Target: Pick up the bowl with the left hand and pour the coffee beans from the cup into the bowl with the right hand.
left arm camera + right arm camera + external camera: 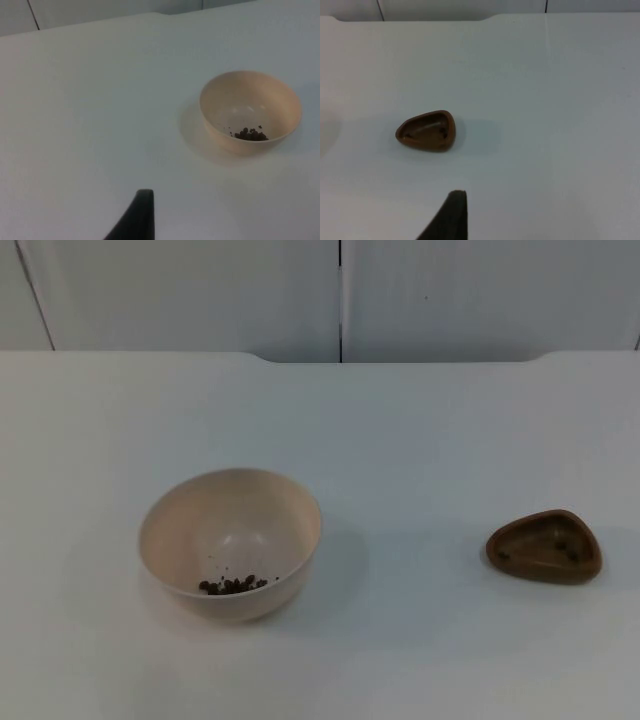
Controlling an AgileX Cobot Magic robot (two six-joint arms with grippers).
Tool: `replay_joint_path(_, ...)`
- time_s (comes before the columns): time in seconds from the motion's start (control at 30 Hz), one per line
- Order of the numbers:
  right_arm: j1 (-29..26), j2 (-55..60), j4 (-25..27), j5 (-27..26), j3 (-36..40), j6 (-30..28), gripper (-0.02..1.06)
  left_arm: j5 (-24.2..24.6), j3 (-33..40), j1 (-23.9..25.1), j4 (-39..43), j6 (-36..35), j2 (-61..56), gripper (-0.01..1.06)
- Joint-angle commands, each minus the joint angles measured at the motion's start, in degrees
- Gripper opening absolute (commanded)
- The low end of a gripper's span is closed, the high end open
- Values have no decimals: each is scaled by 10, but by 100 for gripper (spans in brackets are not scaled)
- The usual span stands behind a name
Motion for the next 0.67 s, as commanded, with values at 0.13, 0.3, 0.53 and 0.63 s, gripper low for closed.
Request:
replay_joint_path(0.13,-4,-2,2,-3,1,1,105,-1,3,3,3,-4,-2,105)
replay_joint_path(0.3,-4,-2,1,-3,1,1,105,-1,3,18,4,-4,-2,105)
replay_joint_path(0.53,-4,-2,1,-3,1,1,105,-1,3,89,4,-4,-2,105)
replay_joint_path(0.63,-4,-2,1,-3,1,1,105,-1,3,117,4,-4,-2,105)
